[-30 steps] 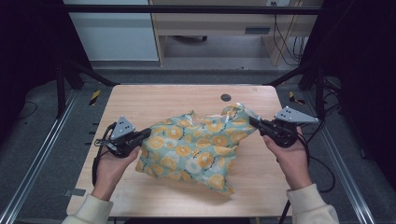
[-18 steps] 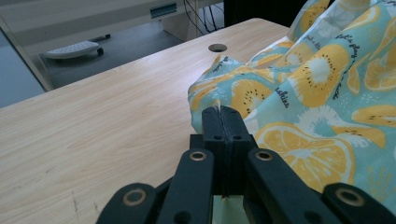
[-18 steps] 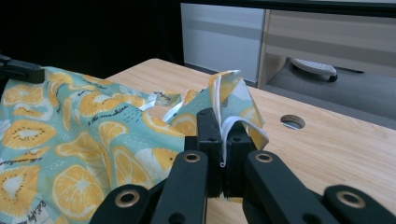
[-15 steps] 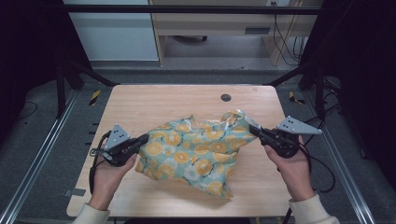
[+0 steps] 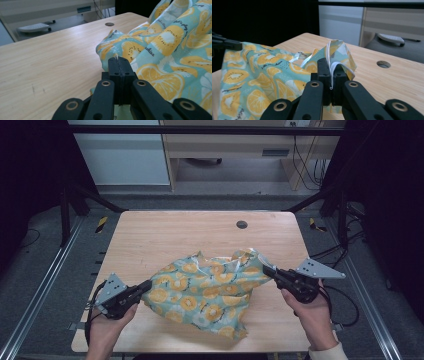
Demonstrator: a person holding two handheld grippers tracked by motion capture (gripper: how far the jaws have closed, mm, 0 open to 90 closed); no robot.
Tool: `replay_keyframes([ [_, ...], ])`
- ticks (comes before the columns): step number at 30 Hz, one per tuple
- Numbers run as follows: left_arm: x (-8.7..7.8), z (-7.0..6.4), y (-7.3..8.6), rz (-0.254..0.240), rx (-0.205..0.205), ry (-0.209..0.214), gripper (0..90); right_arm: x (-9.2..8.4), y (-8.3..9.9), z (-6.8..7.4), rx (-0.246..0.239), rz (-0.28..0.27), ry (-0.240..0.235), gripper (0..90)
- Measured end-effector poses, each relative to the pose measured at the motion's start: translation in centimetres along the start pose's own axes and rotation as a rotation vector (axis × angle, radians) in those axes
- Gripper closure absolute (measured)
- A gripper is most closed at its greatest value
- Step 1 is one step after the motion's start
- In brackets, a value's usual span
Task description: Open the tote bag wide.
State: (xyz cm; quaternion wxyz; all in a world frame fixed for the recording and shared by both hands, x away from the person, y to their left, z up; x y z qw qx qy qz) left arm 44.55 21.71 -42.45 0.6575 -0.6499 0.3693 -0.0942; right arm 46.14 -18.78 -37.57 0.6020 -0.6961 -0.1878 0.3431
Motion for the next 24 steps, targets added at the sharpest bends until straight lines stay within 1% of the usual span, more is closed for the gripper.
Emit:
replay_keyframes([
  [1,-0.2,-0.1,0.3,-0.002,-0.007,0.012,90.0,-0.2,0.1,0.3,-0.008,-0.004,-0.010,88.9],
  [2,-0.5,-0.2,0.5,-0.002,-0.007,0.022,90.0,-0.2,0.1,0.3,-0.008,-0.004,-0.010,88.9],
  [3,-0.7,-0.3,0.7,-0.003,0.000,0.029,90.0,-0.5,0.3,0.6,-0.013,-0.007,-0.021,88.9],
  [4,-0.9,-0.6,1.1,0.002,0.006,0.041,90.0,-1.2,0.7,1.2,-0.015,-0.017,-0.038,88.8],
  [5,-1.1,-0.7,1.4,0.003,0.009,0.049,90.0,-1.2,0.7,1.2,-0.015,-0.017,-0.038,88.8],
  [6,-1.3,-1.0,1.9,0.013,0.020,0.059,90.0,-1.7,1.4,1.7,-0.019,-0.024,-0.058,88.8],
  [7,-1.5,-1.2,2.3,0.024,0.029,0.070,90.0,-1.7,1.4,1.7,-0.019,-0.024,-0.058,88.8],
  [8,-1.7,-1.5,3.1,0.046,0.052,0.084,90.0,-2.1,2.3,2.1,-0.017,-0.021,-0.076,88.9],
  [9,-1.7,-1.5,3.1,0.046,0.052,0.084,90.0,-2.2,2.7,2.3,-0.016,-0.014,-0.084,88.8],
  [10,-1.6,-1.7,4.2,0.085,0.084,0.097,90.0,-2.2,3.5,2.5,-0.012,-0.009,-0.105,88.8],
  [11,-1.5,-1.7,4.7,0.102,0.097,0.104,90.0,-2.2,4.1,2.7,-0.005,-0.004,-0.129,88.8],
  [12,-1.5,-1.7,4.7,0.102,0.097,0.104,90.0,-2.2,4.7,2.8,-0.004,0.001,-0.142,88.8],
  [13,-1.4,-1.7,5.2,0.124,0.103,0.122,90.0,-2.2,4.7,2.8,-0.004,0.001,-0.142,88.8],
  [14,-1.3,-1.7,5.6,0.139,0.109,0.130,90.0,-2.1,5.9,2.8,0.009,0.014,-0.163,88.8],
  [15,-1.1,-1.7,6.0,0.162,0.110,0.142,90.0,-2.1,5.9,2.8,0.009,0.014,-0.163,88.8],
  [16,-0.6,-1.6,6.7,0.201,0.120,0.148,90.0,-1.9,6.9,2.8,0.023,0.026,-0.176,88.9],
  [17,-0.6,-1.6,6.7,0.201,0.120,0.148,90.0,-1.7,7.6,2.9,0.029,0.043,-0.186,88.8],
  [18,-0.2,-1.6,7.1,0.230,0.131,0.148,90.0,-1.3,8.4,2.9,0.029,0.069,-0.188,88.8],
  [19,0.1,-1.7,7.4,0.259,0.144,0.145,90.0,-1.3,8.4,2.9,0.029,0.069,-0.188,88.8],
  [20,0.9,-1.8,8.1,0.314,0.181,0.127,90.0,-0.8,9.4,3.0,0.023,0.122,-0.190,88.8],
  [21,0.9,-1.8,8.1,0.314,0.181,0.127,90.0,-0.8,9.4,3.0,0.023,0.122,-0.190,88.8],
  [22,1.3,-1.8,8.3,0.338,0.192,0.119,90.0,-0.5,10.0,3.0,0.017,0.159,-0.190,88.8],
  [24,1.9,-1.8,8.5,0.361,0.195,0.108,90.0,0.4,11.0,2.8,0.018,0.222,-0.185,88.7],
])
Point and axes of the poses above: each handheld gripper's, and its own axes: x roughly forward along the jaws, y roughly out of its underside, z roughly to its left, the point moved 6 cm from there along x, roughly forward along the jaws, and after that the axes turned 7 degrees about -x, right-handed, at the moved point
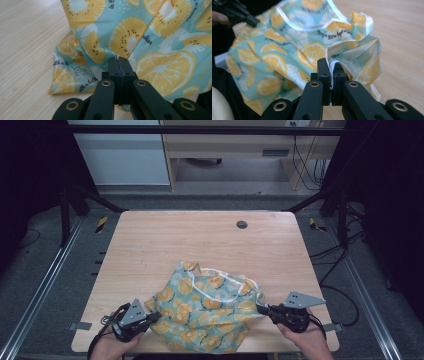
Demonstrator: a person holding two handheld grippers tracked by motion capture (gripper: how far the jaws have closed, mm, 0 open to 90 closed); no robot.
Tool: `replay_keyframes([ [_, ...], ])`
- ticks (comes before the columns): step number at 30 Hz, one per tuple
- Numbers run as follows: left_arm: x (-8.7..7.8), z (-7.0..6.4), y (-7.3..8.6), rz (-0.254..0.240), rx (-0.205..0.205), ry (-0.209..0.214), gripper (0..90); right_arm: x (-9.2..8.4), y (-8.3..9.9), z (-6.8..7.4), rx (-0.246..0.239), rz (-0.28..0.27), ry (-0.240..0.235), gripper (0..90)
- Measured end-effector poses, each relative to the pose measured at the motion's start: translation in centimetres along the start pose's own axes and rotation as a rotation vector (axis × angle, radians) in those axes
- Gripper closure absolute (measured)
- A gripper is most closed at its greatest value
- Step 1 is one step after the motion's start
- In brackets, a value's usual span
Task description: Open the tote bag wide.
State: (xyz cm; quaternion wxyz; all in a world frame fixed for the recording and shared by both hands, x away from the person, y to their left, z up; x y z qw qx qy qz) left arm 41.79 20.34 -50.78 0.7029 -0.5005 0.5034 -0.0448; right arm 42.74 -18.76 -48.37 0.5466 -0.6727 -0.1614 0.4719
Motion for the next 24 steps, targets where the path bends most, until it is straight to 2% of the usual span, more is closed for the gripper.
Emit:
replay_keyframes([
  [3,1.0,0.5,-0.2,0.034,0.014,-0.033,90.0,0.6,0.2,-0.4,0.013,0.026,0.007,88.7],
  [7,2.4,1.2,-0.5,0.054,0.000,-0.051,90.0,1.7,0.8,-1.0,0.015,0.085,0.019,88.6],
  [10,3.5,1.6,-1.1,0.063,0.015,-0.072,90.0,2.6,0.9,-1.8,0.026,0.108,0.033,88.5],
  [16,4.1,2.3,-1.5,0.049,0.001,-0.088,90.0,3.5,0.7,-2.5,0.027,0.131,0.049,88.5],
  [24,4.5,3.2,-2.1,0.027,-0.022,-0.104,90.0,4.1,0.8,-2.7,0.034,0.152,0.064,88.2],
])
Point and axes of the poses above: each handheld gripper's, and its own axes: x roughly forward along the jaws, y roughly out of its underside, z roughly to its left, the point moved 6 cm from there along x, roughly forward along the jaws, and after that the axes turned 7 degrees about -x, right-handed, at the moved point
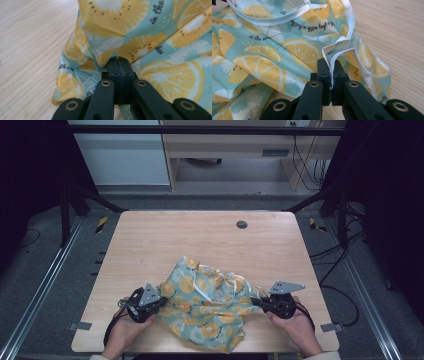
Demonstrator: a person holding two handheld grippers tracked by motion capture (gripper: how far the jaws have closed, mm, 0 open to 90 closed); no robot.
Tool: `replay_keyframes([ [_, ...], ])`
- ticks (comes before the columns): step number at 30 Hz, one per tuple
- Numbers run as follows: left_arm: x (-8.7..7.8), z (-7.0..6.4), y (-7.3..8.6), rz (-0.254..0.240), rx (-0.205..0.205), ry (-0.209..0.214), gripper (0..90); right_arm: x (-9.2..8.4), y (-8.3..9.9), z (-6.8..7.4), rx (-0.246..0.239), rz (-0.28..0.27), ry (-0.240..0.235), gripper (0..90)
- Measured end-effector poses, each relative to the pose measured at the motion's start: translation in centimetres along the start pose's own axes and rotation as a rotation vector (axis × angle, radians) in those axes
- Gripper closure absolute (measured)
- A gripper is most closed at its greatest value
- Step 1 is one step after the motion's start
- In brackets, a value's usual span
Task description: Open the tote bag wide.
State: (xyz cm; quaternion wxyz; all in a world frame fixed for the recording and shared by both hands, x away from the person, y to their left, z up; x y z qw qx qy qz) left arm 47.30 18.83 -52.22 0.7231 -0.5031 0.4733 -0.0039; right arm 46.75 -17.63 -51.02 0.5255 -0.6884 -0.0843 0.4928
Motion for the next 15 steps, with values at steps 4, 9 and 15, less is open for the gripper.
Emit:
replay_keyframes([
  [4,0.2,0.1,-0.1,-0.004,-0.003,-0.018,90.0,-0.1,0.0,0.0,0.003,0.000,0.007,84.7],
  [9,0.3,0.1,-0.1,0.000,-0.003,-0.016,90.0,-0.9,-0.1,-0.2,0.023,-0.018,0.054,66.2],
  [15,0.5,0.1,0.0,0.006,0.001,-0.022,90.0,-2.9,0.1,-0.7,0.064,-0.069,0.129,37.5],
])
Point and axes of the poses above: each handheld gripper's, and its own axes: x roughly forward along the jaws, y roughly out of its underside, z roughly to its left, the point moved 6 cm from there along x, roughly forward along the jaws, and after that the axes turned 7 degrees about -x, right-handed, at the moved point
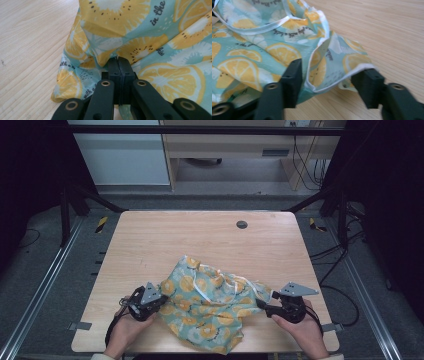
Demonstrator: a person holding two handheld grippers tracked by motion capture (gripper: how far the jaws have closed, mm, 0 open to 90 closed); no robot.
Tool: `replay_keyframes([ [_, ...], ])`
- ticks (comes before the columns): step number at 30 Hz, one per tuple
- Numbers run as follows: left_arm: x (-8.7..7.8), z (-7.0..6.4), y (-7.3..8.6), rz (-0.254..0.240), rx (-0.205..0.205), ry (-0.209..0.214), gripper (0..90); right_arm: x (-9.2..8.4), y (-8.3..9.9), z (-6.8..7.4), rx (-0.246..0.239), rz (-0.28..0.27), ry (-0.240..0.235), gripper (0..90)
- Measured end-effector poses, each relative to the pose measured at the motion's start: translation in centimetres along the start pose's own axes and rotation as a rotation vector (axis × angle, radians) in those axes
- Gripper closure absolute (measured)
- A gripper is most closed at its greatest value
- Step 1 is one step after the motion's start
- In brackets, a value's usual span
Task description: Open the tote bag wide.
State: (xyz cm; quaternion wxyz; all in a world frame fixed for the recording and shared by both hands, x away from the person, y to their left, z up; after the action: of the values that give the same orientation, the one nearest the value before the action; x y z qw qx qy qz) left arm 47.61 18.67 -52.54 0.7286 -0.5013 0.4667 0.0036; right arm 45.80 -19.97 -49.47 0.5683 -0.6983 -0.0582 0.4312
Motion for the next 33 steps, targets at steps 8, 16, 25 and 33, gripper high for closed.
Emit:
replay_keyframes([
  [8,-0.2,0.1,0.0,-0.003,-0.002,-0.004,90.0,-1.2,-0.3,-0.1,-0.006,-0.009,0.027,23.1],
  [16,-0.2,0.0,0.0,-0.002,-0.002,-0.001,90.0,-1.8,-3.0,-0.1,-0.044,-0.037,0.033,26.0],
  [25,-0.2,0.0,0.1,0.005,0.004,-0.001,89.9,2.4,-8.3,0.5,-0.118,0.049,-0.025,43.3],
  [33,-0.2,-0.1,0.1,0.003,-0.004,0.004,89.9,6.6,-7.4,0.5,-0.119,0.207,-0.088,43.4],
])
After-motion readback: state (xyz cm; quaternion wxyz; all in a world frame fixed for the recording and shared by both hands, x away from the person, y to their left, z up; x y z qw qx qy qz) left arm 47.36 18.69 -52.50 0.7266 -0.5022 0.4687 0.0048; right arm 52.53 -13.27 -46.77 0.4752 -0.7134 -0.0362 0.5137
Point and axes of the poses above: each handheld gripper's, and its own axes: x roughly forward along the jaws, y roughly out of its underside, z roughly to its left, the point moved 6 cm from there along x, roughly forward along the jaws, and after that the axes turned 7 degrees about -x, right-handed, at the moved point
